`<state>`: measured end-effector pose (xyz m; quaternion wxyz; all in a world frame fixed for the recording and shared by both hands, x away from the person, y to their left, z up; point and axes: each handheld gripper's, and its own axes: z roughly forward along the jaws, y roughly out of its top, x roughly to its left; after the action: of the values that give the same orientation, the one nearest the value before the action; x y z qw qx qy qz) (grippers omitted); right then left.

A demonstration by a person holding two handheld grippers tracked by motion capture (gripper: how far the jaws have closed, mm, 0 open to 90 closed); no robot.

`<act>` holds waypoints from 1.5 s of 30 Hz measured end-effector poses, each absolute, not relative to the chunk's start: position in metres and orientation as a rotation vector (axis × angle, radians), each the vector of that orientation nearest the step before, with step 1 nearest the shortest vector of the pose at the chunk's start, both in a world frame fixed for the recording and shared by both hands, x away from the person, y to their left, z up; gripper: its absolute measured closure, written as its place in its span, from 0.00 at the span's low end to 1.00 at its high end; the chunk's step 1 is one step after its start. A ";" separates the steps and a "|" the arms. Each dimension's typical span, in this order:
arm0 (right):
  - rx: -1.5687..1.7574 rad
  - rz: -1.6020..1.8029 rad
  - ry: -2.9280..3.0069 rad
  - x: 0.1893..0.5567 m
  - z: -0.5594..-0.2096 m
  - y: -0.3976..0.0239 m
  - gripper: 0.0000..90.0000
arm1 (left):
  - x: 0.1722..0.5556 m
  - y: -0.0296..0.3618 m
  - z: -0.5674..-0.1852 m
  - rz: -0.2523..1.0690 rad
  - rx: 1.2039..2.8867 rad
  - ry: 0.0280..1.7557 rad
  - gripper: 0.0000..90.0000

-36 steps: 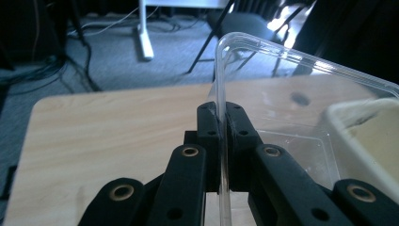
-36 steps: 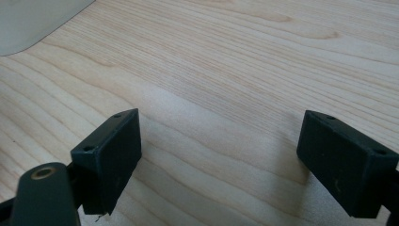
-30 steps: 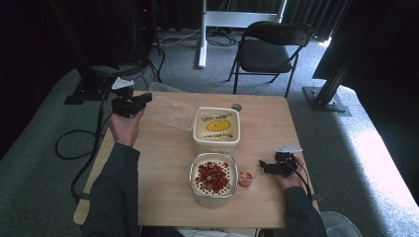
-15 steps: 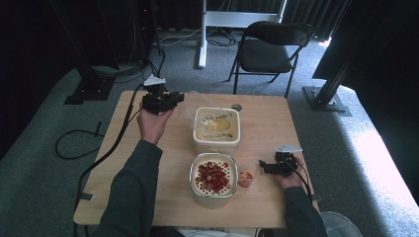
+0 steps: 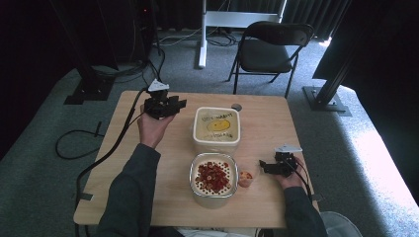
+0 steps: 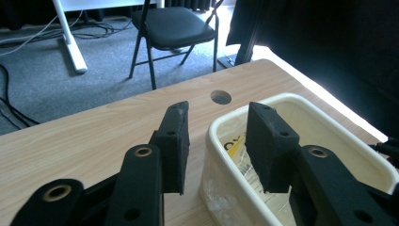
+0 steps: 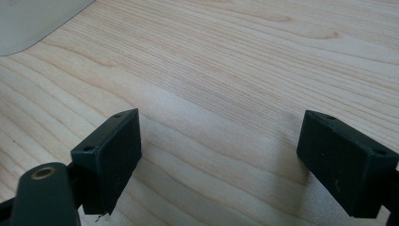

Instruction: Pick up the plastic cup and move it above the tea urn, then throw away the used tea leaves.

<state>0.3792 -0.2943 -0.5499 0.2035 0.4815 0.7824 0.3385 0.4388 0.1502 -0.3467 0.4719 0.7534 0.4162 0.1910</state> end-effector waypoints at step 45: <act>1.353 0.933 2.185 0.373 -0.546 -0.290 0.31 | 0.340 0.198 -0.426 0.575 1.895 0.934 0.51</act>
<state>0.3731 -0.2904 -0.5460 0.2023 0.4845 0.7828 0.3340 0.3404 0.1982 -0.4255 0.4582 0.7694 0.3790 0.2334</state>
